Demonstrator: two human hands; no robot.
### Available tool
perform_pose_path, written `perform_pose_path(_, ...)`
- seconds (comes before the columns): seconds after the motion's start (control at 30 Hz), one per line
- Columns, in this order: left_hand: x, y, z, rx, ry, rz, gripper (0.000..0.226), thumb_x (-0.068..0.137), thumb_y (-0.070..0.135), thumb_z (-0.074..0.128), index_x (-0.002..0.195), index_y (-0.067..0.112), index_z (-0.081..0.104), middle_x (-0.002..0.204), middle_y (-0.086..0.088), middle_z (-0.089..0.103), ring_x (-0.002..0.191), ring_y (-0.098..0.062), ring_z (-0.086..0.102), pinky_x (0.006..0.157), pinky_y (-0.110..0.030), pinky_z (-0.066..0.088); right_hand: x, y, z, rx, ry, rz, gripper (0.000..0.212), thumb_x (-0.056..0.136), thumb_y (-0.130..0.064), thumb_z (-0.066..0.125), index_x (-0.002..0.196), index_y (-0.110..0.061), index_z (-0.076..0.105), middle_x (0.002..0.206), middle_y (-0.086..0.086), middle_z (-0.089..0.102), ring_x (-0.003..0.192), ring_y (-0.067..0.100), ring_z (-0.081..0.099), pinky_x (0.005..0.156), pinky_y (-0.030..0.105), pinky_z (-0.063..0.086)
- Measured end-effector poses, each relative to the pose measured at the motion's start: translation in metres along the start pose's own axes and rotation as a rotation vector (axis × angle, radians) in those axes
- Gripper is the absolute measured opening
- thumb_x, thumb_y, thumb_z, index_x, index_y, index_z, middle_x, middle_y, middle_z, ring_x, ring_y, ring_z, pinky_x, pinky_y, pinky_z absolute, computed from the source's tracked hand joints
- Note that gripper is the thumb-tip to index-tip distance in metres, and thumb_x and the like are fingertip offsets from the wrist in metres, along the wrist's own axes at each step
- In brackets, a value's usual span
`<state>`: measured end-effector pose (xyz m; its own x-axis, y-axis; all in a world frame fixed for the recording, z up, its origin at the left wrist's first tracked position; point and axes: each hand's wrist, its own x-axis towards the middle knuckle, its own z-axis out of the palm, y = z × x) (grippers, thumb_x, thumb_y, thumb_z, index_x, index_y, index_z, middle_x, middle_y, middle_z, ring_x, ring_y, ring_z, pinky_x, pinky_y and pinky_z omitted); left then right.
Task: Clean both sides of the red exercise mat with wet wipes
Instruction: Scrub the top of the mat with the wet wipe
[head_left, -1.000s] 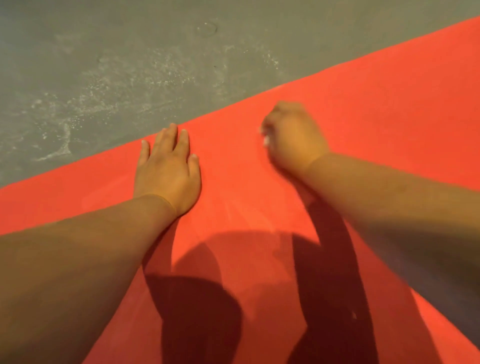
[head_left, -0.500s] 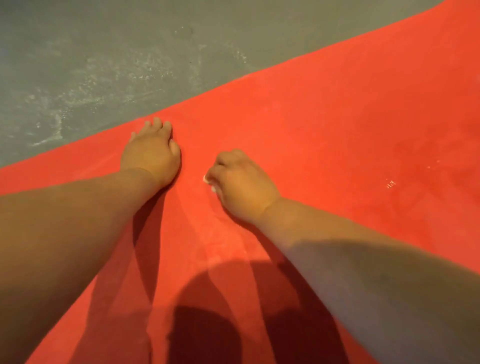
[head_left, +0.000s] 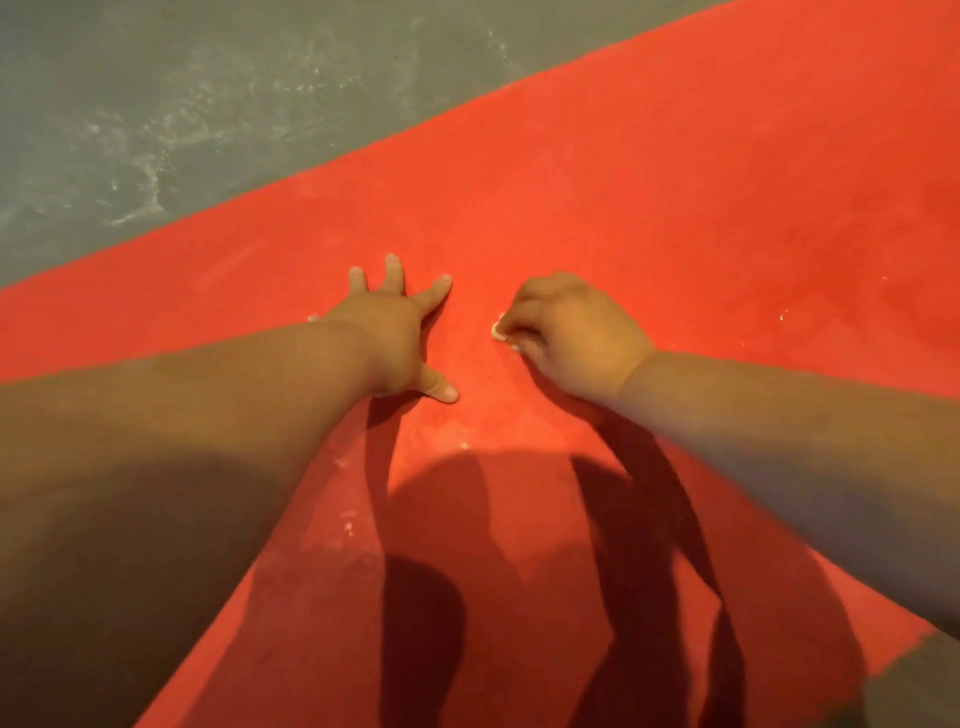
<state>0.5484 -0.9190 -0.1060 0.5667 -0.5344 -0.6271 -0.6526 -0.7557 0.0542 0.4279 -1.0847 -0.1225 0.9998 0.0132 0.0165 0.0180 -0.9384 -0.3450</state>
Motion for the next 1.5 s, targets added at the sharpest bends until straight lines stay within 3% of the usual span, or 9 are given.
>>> perform_pose_path(0.17, 0.001, -0.002, 0.003, -0.021, -0.001, -0.014, 0.129, 0.054, 0.068, 0.077, 0.146, 0.049, -0.01, 0.159, -0.004, -0.02, 0.143, -0.045, -0.01, 0.107, -0.066, 0.025, 0.014, 0.057, -0.015, -0.039, 0.224, 0.642, 0.025, 0.084, -0.009, 0.055, 0.101, -0.009, 0.073, 0.106, 0.014, 0.063, 0.103, 0.034, 0.057, 0.086, 0.034, 0.04)
perform_pose_path(0.4, -0.002, -0.003, 0.002, -0.051, 0.02, -0.023, 0.128, 0.053, 0.065, 0.08, 0.147, 0.049, -0.006, 0.159, -0.004, -0.018, 0.144, -0.045, -0.008, 0.107, -0.067, 0.025, -0.048, -0.017, -0.007, 0.048, -0.126, -0.223, 0.021, 0.084, -0.018, 0.058, 0.099, -0.014, 0.073, 0.095, 0.005, 0.066, 0.088, 0.026, 0.061, 0.08, 0.031, 0.048)
perform_pose_path(0.47, -0.005, 0.001, -0.002, -0.055, 0.02, -0.033, 0.125, 0.057, 0.061, 0.081, 0.15, 0.044, -0.002, 0.16, -0.009, -0.012, 0.143, -0.047, -0.002, 0.111, -0.062, 0.023, -0.034, 0.01, -0.017, -0.004, -0.102, -0.189, 0.021, 0.085, -0.023, 0.059, 0.097, -0.015, 0.075, 0.092, 0.006, 0.067, 0.086, 0.027, 0.063, 0.077, 0.031, 0.048)
perform_pose_path(0.63, -0.041, 0.03, 0.023, 0.096, 0.133, 0.046, 0.079, 0.091, 0.044, 0.058, 0.152, 0.014, 0.017, 0.159, -0.016, 0.008, 0.141, -0.044, 0.02, 0.113, -0.046, 0.026, -0.015, 0.036, -0.01, -0.082, 0.164, 0.375, 0.018, 0.085, -0.009, 0.059, 0.094, -0.007, 0.075, 0.095, 0.015, 0.064, 0.092, 0.036, 0.059, 0.077, 0.036, 0.046)
perform_pose_path(0.87, -0.065, 0.055, 0.039, -0.069, -0.08, -0.014, 0.127, 0.068, 0.057, 0.077, 0.151, 0.027, -0.015, 0.158, -0.017, -0.018, 0.143, -0.048, -0.008, 0.11, -0.061, 0.027, -0.071, -0.017, -0.013, -0.037, -0.255, -0.374, 0.031, 0.085, -0.02, 0.045, 0.101, -0.017, 0.072, 0.095, 0.004, 0.067, 0.088, 0.028, 0.063, 0.076, 0.034, 0.054)
perform_pose_path(1.07, -0.059, 0.07, 0.028, -0.035, -0.137, -0.075, 0.127, 0.069, 0.043, 0.082, 0.151, 0.031, -0.015, 0.155, -0.025, -0.021, 0.14, -0.055, -0.008, 0.108, -0.063, 0.027, -0.054, 0.063, -0.035, -0.108, 0.039, 0.47, 0.023, 0.081, -0.005, 0.054, 0.092, -0.012, 0.074, 0.097, 0.014, 0.06, 0.093, 0.036, 0.059, 0.077, 0.039, 0.049)
perform_pose_path(1.33, -0.059, 0.069, 0.025, 0.176, -0.14, -0.04, 0.127, 0.072, 0.056, 0.075, 0.151, 0.02, -0.017, 0.154, -0.032, -0.012, 0.14, -0.055, 0.006, 0.111, -0.054, 0.025, -0.115, -0.027, -0.01, 0.026, -0.167, -0.23, 0.025, 0.088, -0.018, 0.053, 0.109, -0.016, 0.067, 0.1, 0.006, 0.063, 0.091, 0.028, 0.059, 0.074, 0.034, 0.052)
perform_pose_path(1.4, -0.057, 0.071, 0.025, 0.227, -0.144, -0.048, 0.127, 0.071, 0.058, 0.074, 0.151, 0.02, -0.017, 0.154, -0.032, -0.009, 0.14, -0.054, 0.011, 0.109, -0.054, 0.028, -0.103, 0.015, -0.014, -0.077, -0.037, -0.131, 0.024, 0.09, -0.022, 0.049, 0.099, -0.012, 0.07, 0.092, 0.01, 0.063, 0.086, 0.033, 0.061, 0.071, 0.037, 0.052)
perform_pose_path(1.5, -0.055, 0.077, 0.019, 0.251, -0.176, -0.079, 0.131, 0.069, 0.058, 0.077, 0.15, 0.018, -0.018, 0.155, -0.032, -0.005, 0.138, -0.052, 0.021, 0.107, -0.054, 0.034, -0.091, 0.078, -0.033, -0.137, 0.129, 0.362, 0.02, 0.087, -0.01, 0.053, 0.093, -0.007, 0.072, 0.094, 0.017, 0.059, 0.093, 0.039, 0.056, 0.077, 0.039, 0.048)
